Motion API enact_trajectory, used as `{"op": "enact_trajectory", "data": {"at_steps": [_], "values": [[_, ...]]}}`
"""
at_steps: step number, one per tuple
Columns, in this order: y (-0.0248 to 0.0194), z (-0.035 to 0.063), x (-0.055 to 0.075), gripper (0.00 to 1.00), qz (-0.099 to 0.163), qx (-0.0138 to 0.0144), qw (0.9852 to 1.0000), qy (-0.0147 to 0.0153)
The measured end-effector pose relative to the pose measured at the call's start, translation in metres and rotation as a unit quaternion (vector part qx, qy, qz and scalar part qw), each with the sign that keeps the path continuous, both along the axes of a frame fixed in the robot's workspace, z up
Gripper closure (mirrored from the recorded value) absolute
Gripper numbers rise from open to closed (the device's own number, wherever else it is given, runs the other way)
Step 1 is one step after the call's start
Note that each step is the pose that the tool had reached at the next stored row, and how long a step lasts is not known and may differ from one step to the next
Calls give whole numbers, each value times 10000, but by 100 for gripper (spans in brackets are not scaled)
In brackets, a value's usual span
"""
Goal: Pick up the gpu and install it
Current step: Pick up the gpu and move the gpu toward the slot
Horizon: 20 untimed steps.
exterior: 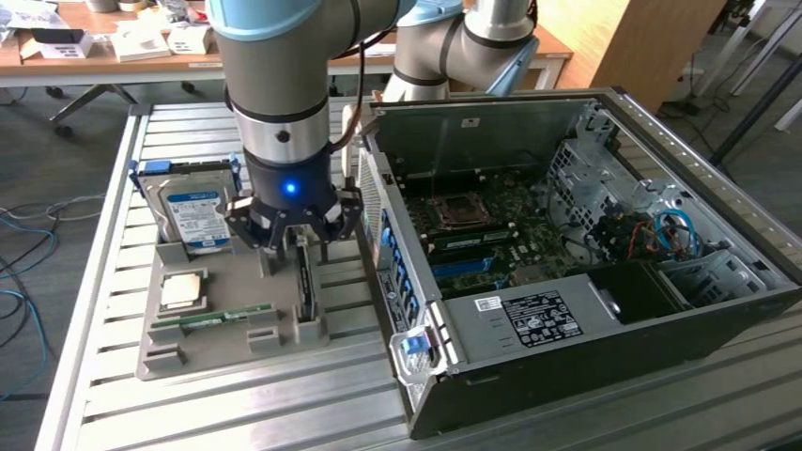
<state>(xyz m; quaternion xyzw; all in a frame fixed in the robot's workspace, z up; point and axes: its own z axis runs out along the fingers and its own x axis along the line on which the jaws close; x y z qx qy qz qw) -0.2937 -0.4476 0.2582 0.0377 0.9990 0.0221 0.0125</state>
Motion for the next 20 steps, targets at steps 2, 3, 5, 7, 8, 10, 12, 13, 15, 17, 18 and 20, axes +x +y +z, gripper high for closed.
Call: {"op": "enact_trajectory", "data": {"at_steps": [2, 3, 5, 7, 8, 10, 12, 13, 15, 17, 18, 20], "values": [[0, -23, 0, 46, 0, -1, 10000, 0], [0, -35, 0, 46, 0, 0, 10000, 0], [0, -56, 0, 46, 0, 0, 10000, 0], [0, -57, 0, 46, 0, 0, 10000, 1], [0, -58, -1, 46, 0, 0, 10000, 1], [0, -58, 0, 46, 0, 0, 10000, 0], [0, -62, 0, 46, 0, 0, 10000, 0], [0, -69, 0, 46, 0, 1, 10000, -2], [0, -82, 0, 46, 0, 0, 10000, 0], [0, -97, 0, 46, 0, 0, 10000, 0], [0, -104, 0, 46, 0, 0, 10000, 0], [0, -118, 0, 46, 0, 0, 10000, 0]]}}
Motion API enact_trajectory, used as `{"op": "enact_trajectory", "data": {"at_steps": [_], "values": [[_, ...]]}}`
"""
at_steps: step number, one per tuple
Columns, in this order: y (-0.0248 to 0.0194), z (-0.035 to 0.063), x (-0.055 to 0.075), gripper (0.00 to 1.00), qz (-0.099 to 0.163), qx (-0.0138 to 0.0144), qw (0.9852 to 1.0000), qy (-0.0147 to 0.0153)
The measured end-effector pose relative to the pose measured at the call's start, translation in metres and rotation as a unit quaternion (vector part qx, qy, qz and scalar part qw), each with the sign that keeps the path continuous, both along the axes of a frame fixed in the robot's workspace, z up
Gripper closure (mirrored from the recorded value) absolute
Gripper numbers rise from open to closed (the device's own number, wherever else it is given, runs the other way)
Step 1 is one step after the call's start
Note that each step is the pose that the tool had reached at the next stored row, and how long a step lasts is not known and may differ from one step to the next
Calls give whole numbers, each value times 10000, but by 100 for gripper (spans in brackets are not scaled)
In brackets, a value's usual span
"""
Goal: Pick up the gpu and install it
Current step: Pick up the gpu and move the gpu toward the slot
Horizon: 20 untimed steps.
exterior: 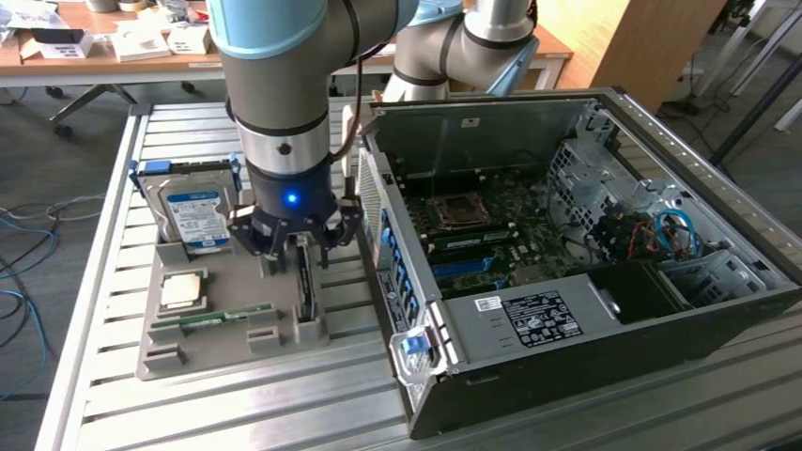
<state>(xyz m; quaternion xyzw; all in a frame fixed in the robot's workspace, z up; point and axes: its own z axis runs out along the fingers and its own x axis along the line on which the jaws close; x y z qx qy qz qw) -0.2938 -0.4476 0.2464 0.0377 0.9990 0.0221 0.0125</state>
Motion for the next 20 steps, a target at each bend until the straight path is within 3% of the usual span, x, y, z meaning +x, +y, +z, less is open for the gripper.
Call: {"op": "enact_trajectory", "data": {"at_steps": [20], "values": [[0, -65, 0, 46, 0, 0, 10000, 0]]}}
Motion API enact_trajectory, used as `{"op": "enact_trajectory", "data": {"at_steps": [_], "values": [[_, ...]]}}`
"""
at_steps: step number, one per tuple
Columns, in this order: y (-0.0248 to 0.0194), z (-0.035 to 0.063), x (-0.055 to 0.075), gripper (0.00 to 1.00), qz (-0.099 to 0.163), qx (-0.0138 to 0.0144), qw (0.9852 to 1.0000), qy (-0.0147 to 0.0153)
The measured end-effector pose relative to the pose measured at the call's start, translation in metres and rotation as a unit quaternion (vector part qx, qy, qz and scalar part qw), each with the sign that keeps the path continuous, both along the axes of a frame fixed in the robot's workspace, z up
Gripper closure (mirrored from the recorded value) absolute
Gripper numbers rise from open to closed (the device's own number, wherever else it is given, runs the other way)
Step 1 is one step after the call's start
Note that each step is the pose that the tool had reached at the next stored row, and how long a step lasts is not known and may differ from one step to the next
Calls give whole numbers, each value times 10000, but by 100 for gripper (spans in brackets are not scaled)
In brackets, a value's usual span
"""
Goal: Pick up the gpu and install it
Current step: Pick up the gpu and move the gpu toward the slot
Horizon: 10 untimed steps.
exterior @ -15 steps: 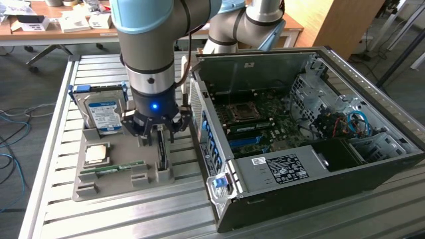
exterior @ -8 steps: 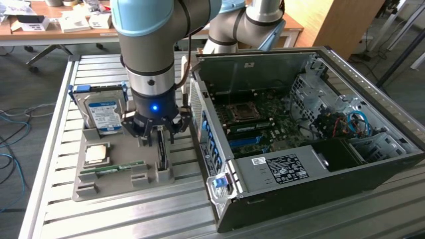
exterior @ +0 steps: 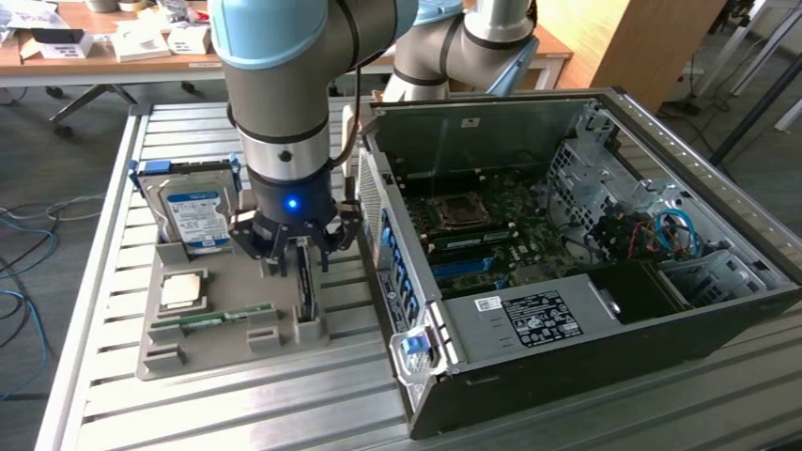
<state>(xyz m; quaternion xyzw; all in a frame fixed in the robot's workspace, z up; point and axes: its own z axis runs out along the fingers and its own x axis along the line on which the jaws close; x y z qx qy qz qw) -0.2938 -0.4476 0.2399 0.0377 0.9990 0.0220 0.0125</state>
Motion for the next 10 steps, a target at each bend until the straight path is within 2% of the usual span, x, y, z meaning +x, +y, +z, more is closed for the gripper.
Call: {"op": "enact_trajectory", "data": {"at_steps": [10], "values": [[0, -32, 0, 46, 0, 0, 10000, 0]]}}
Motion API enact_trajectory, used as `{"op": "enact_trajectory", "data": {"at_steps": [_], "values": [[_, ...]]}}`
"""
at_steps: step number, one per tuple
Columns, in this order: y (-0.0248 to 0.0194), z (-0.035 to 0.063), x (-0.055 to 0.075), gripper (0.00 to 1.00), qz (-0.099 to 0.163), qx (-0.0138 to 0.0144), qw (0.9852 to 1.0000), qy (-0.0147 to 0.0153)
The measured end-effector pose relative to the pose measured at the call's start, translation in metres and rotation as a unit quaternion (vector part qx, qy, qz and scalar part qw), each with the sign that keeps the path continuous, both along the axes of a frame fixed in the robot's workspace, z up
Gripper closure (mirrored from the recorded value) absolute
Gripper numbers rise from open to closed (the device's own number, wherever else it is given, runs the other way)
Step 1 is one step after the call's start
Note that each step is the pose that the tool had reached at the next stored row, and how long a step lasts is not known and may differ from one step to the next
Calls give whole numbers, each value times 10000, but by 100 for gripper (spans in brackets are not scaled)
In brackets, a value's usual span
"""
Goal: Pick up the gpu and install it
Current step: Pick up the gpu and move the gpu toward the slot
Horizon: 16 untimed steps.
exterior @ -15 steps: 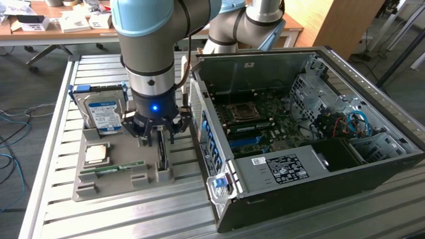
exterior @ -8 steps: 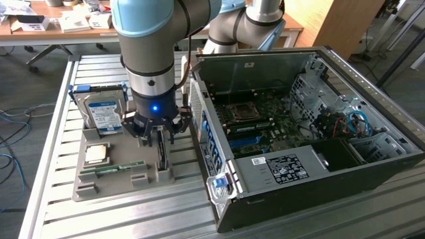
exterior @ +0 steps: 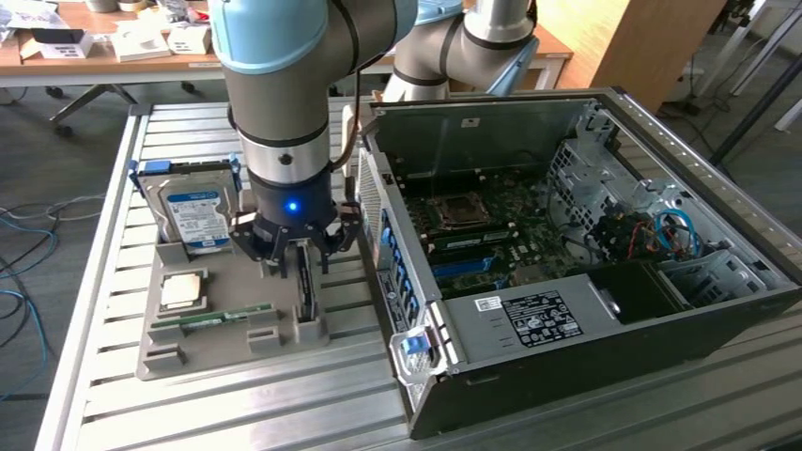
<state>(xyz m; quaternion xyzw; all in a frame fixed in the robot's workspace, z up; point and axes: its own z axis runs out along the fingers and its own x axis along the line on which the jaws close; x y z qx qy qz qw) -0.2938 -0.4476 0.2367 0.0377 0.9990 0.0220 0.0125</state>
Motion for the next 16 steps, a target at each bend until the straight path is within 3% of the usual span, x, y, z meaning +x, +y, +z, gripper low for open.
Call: {"op": "enact_trajectory", "data": {"at_steps": [16], "values": [[-9, -18, 0, 46, 0, 0, 10000, 0]]}}
